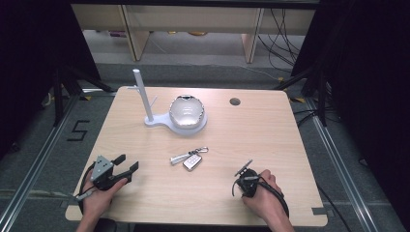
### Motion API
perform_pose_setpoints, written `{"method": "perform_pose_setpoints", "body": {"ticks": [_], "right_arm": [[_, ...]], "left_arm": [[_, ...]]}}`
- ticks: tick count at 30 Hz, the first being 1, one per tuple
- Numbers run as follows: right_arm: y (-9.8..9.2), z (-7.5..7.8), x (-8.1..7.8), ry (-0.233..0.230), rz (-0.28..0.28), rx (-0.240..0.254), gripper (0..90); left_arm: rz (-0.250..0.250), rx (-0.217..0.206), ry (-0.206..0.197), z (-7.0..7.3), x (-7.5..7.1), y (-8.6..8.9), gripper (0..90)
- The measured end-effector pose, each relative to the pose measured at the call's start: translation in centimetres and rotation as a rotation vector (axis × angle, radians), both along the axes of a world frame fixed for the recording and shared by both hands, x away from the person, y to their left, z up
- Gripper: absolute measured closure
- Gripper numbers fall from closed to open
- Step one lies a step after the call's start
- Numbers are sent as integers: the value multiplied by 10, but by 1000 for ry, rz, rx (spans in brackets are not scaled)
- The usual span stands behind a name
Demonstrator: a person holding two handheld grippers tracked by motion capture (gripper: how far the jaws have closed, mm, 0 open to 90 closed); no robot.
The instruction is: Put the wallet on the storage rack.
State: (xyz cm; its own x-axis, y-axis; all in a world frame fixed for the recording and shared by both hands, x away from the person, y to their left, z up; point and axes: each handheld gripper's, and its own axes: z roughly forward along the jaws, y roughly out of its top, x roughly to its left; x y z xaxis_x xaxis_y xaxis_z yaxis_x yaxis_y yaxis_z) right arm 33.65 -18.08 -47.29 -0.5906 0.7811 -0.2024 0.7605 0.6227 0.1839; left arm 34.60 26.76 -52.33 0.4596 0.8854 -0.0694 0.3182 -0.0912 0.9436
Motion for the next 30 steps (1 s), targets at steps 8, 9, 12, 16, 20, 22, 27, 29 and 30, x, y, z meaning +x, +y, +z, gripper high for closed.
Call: {"method": "perform_pose_setpoints", "body": {"ticks": [8,9,12,16,20,22,27,29,30], "right_arm": [[-7,9,2,40,-9,92,767],[-8,12,3,51,-15,91,782],[-8,18,4,60,-17,84,798],[-10,32,2,48,-20,84,808],[-17,51,0,25,12,89,815],[-21,61,0,15,21,98,819],[-31,77,2,-18,47,112,824],[-34,81,3,-14,44,154,826],[-35,82,2,2,29,169,827]], "left_arm": [[1,2,2,0,0,0,358],[2,1,2,0,0,0,358],[4,-4,0,0,0,0,357],[3,-5,1,0,0,0,357],[2,3,3,0,0,0,357],[3,2,3,0,0,0,357],[2,1,1,0,0,0,357],[2,2,2,0,0,0,357],[1,2,2,0,0,0,358]]}}
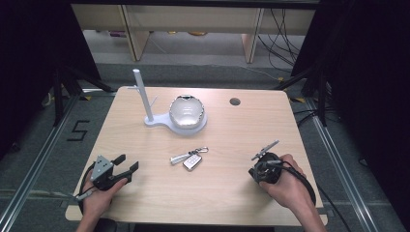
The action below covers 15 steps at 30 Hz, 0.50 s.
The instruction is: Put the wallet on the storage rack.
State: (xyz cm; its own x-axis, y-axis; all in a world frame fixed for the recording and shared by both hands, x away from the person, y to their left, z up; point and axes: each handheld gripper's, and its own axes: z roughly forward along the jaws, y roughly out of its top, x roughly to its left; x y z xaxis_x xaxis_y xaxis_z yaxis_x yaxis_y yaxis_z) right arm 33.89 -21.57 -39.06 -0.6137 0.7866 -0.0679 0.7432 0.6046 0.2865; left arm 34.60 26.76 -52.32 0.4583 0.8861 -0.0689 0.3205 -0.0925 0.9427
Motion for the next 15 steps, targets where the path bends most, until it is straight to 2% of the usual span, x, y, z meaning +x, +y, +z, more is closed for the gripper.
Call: {"method": "perform_pose_setpoints", "body": {"ticks": [1,2,3,5,6,7,8,9,10,11,12,13,14,15], "right_arm": [[0,1,0,10,-9,12,828],[-2,2,0,-1,5,14,828],[-2,3,0,8,-2,23,828],[-2,5,0,18,5,40,829],[-1,6,0,23,-1,52,829],[-2,8,2,20,32,55,829],[-1,10,1,31,23,70,829],[-1,11,2,31,40,76,829],[0,12,2,38,44,81,829],[1,14,4,34,60,81,829],[2,15,4,32,72,84,829],[4,16,5,39,75,86,829],[7,17,5,41,82,87,829],[8,18,6,35,108,89,829]], "left_arm": [[-1,1,0,0,0,0,358],[-7,-4,-11,-1,0,-1,359],[-14,4,-3,0,0,-2,361],[-35,-5,-5,4,-1,-5,371],[-54,-8,-16,8,-2,-8,372],[-72,-11,-29,13,-2,-12,372],[-100,-20,-40,18,-3,-16,368],[-137,-39,-55,22,-2,-22,357],[-137,-39,-55,22,-2,-22,351],[-233,-22,-75,34,-3,-37,348],[-233,-22,-75,34,-3,-37,346],[-350,7,-89,44,-1,-56,341],[-410,34,-89,50,-1,-66,341],[-507,32,-119,55,3,-78,350]]}}
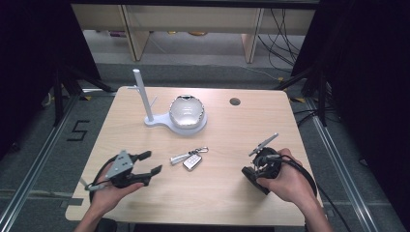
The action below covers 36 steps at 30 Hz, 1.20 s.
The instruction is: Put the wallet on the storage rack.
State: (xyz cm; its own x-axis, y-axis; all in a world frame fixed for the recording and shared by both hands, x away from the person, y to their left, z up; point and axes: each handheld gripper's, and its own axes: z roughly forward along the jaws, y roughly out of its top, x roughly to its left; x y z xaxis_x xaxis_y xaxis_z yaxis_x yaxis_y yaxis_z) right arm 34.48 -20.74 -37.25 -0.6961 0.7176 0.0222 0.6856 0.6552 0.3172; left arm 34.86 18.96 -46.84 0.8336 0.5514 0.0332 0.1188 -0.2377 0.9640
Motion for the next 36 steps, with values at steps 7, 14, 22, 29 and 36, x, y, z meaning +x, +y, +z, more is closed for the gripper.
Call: {"method": "perform_pose_setpoints", "body": {"ticks": [7,14,22,29,36], "right_arm": [[20,4,1,1,80,10,829],[40,1,4,20,152,-25,828],[60,1,6,47,196,-33,828],[65,0,6,45,194,-6,827],[66,4,4,30,233,2,827]], "left_arm": [[-289,158,-30,25,15,-77,364],[-478,408,-88,40,21,-131,395],[-613,609,-161,58,20,-160,449],[-684,637,-272,59,23,-166,478],[-685,597,-207,47,18,-164,520]]}}
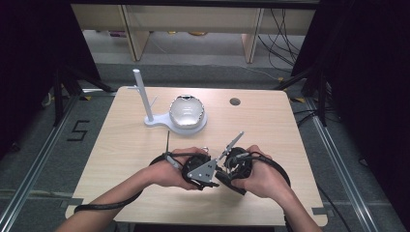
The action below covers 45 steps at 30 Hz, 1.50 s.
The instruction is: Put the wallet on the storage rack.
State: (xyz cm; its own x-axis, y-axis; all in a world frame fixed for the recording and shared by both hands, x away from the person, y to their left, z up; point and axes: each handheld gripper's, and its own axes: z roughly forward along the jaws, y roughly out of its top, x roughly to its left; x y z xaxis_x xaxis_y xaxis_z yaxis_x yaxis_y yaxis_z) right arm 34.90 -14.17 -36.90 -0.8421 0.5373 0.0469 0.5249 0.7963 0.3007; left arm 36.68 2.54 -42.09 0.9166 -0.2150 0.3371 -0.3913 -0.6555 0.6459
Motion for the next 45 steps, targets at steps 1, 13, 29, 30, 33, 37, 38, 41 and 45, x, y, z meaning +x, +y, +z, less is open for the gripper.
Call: {"method": "perform_pose_setpoints", "body": {"ticks": [1,13,29,30,33,37,38,41,45], "right_arm": [[0,1,0,-2,4,1,827],[7,2,-1,21,36,30,826],[-8,15,-2,-131,5,191,460],[-10,19,-6,-123,-67,213,449],[-26,25,-4,-258,-63,299,421],[-52,25,-4,-327,-150,354,420],[-52,25,-4,-327,-150,354,420],[-82,12,-4,-342,-269,368,429],[-106,-13,0,-347,-363,339,439]], "left_arm": [[12,-2,12,-2,-1,0,524],[5,16,6,-3,-1,-1,686],[177,-15,56,4,4,20,765],[195,-21,60,5,6,23,764],[260,-61,89,6,13,32,765],[371,-139,104,13,23,50,765],[371,-139,104,13,23,50,765],[492,-206,147,22,36,70,765],[575,-255,141,27,47,87,765]]}}
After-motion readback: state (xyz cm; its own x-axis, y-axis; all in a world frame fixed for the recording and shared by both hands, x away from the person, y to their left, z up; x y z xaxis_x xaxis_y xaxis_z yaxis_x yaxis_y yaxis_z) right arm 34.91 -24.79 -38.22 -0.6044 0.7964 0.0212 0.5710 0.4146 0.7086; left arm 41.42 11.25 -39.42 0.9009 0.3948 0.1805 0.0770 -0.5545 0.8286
